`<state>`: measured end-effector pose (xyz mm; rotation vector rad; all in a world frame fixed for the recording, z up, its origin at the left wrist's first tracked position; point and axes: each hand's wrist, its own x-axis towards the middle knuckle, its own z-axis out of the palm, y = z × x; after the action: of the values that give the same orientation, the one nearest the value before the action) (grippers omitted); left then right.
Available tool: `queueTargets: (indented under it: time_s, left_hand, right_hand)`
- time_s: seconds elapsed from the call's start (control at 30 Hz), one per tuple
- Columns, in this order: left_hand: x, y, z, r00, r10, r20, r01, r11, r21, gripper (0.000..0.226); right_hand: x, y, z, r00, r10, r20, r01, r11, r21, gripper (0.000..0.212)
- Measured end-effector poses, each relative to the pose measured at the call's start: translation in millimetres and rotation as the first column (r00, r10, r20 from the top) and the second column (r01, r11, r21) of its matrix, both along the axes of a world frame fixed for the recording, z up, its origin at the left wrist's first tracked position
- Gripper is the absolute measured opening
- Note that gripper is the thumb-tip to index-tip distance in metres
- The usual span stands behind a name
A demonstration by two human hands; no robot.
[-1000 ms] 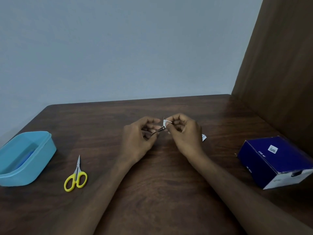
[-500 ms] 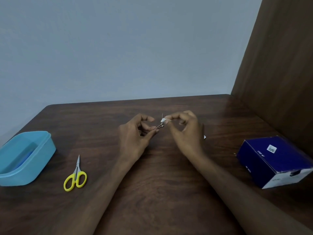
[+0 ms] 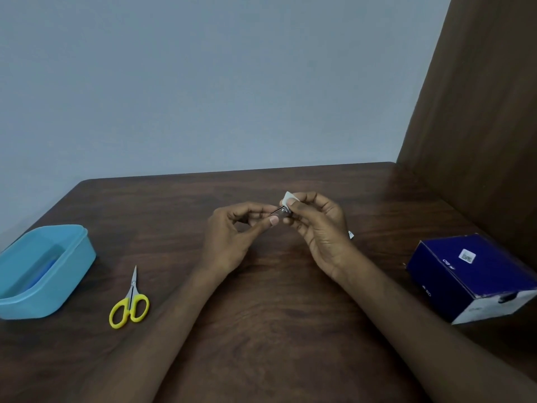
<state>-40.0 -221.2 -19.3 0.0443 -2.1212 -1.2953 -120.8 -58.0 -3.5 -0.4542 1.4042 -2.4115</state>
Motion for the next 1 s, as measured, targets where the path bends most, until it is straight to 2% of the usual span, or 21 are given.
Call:
queueTargets:
  time_s: [0.13, 0.2, 0.27, 0.33, 0.4, 0.57, 0.67, 0.77, 0.87, 1.0]
  left_hand:
    - [2, 3, 0, 0.999, 0.03, 0.019, -0.028, 0.996, -0.089, 0.014]
    - [5, 5, 0, 0.991, 0.133, -0.029, -0.136, 0.96, -0.246, 0.019]
    - [8, 8, -1, 0.966, 0.228, -0.121, -0.258, 0.879, -0.402, 0.022]
    - [9, 9, -2, 0.95, 0.255, -0.179, -0.31, 0.834, -0.456, 0.019]
    - [9, 9, -2, 0.946, 0.261, -0.193, -0.323, 0.829, -0.457, 0.017]
    - [7, 9, -3, 0.944, 0.277, -0.179, -0.328, 0.844, -0.425, 0.017]
    - [7, 7, -1, 0.931, 0.333, -0.15, -0.365, 0.851, -0.379, 0.019]
    - [8, 8, 0, 0.928, 0.346, -0.139, -0.373, 0.86, -0.348, 0.02]
    - [10, 10, 2, 0.922, 0.367, -0.12, -0.384, 0.841, -0.38, 0.02]
    - [7, 8, 0, 0.912, 0.401, -0.081, -0.397, 0.821, -0.41, 0.02]
  right_hand:
    - [-2, -2, -5, 0.986, -0.146, -0.084, 0.152, 0.985, 0.081, 0.017]
    - [-3, -3, -9, 0.97, -0.184, -0.16, 0.205, 0.97, 0.129, 0.023]
    - [-1, -4, -11, 0.955, -0.201, -0.219, 0.236, 0.961, 0.144, 0.025]
    - [1, -6, -11, 0.944, -0.198, -0.265, 0.245, 0.956, 0.16, 0.019]
    - [2, -7, -12, 0.94, -0.193, -0.282, 0.247, 0.954, 0.169, 0.012]
    - [-3, -5, -11, 0.931, -0.333, -0.15, 0.348, 0.933, 0.091, 0.011]
    - [-10, -2, -14, 0.909, -0.403, -0.106, 0.415, 0.899, 0.142, 0.001]
    - [-5, -3, -11, 0.967, -0.253, -0.033, 0.254, 0.937, 0.239, 0.006]
    - [5, -5, -3, 0.993, -0.061, 0.101, 0.044, 0.986, 0.16, 0.012]
    - [0, -1, 1, 0.976, -0.068, 0.205, 0.065, 0.998, 0.024, 0.011]
